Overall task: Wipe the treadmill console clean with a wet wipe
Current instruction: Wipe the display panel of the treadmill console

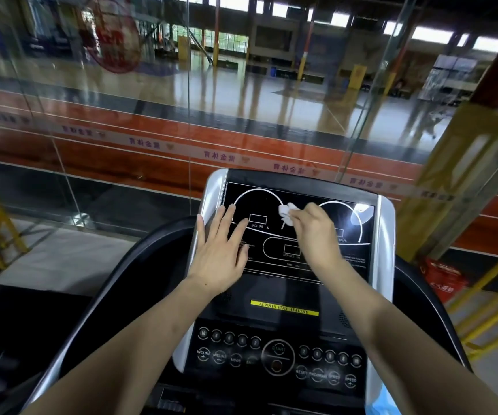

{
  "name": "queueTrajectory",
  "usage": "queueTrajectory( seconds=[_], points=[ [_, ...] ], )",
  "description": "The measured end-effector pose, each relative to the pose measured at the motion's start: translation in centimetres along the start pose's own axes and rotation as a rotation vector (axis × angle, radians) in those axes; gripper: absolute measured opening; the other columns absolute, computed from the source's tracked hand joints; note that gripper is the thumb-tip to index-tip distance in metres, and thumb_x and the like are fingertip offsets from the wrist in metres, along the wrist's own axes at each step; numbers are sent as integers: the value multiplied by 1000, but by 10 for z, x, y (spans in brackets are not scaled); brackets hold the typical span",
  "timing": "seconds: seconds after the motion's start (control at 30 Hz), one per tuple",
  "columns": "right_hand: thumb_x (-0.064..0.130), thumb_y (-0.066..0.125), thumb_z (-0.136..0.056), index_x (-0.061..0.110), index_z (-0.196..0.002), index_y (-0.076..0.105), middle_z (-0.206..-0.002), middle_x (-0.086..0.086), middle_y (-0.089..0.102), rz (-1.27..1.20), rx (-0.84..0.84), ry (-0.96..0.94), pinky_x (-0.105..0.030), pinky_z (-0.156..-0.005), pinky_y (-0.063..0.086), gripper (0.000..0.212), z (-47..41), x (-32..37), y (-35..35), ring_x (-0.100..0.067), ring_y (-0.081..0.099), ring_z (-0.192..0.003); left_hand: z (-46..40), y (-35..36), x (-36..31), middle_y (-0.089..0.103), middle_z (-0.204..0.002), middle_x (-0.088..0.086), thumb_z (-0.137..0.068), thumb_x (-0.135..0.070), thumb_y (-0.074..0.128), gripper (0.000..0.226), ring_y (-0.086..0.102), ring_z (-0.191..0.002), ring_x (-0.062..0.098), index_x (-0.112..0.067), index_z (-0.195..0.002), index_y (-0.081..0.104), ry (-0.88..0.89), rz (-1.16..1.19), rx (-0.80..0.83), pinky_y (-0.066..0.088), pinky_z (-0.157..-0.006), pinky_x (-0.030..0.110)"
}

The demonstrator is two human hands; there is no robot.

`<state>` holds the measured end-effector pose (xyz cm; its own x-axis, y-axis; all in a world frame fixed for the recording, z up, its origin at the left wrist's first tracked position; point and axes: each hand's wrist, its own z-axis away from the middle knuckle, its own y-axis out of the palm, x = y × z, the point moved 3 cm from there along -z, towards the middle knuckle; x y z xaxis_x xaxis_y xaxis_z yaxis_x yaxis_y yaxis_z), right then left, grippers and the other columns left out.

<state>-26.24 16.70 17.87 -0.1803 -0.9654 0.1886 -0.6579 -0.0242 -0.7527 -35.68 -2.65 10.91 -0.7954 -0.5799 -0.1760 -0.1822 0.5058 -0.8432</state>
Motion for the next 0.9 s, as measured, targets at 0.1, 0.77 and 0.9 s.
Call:
queueTrajectory(
  seconds=[0.1, 0.77, 0.9],
  points=[
    [3, 68, -92, 0, -94, 76, -74, -13, 55, 15, -21, 31, -36, -61, 51, 9, -3, -9, -8, -33, 56, -73, 1, -4, 3, 9, -174, 13, -107, -39, 35, 57, -5, -161, 29, -21, -160, 30, -9, 15, -8, -5, -128, 59],
    [6, 58, -96, -1, -100, 73, -94, -19, 61, -9, 45, 79, -44, -77, 51, 17, -46, 26, 10, -35, 57, -89, 5, -8, 23, 4, -173, 17, -106, -25, 46, 54, -11, -161, 25, -12, -157, 34, -30, 178, -57, 11, -130, 49],
    [9, 63, -93, 2, -98, 75, -85, -13, 55, -7, 74, -69, -37, -67, 48, 15, -65, 75, 35, -31, 55, -85, 4, -4, 21, 6, -173, 20, -105, -25, 48, 54, -10, -161, 26, -11, -156, 36, -25, 131, -69, 7, -131, 49]
  ],
)
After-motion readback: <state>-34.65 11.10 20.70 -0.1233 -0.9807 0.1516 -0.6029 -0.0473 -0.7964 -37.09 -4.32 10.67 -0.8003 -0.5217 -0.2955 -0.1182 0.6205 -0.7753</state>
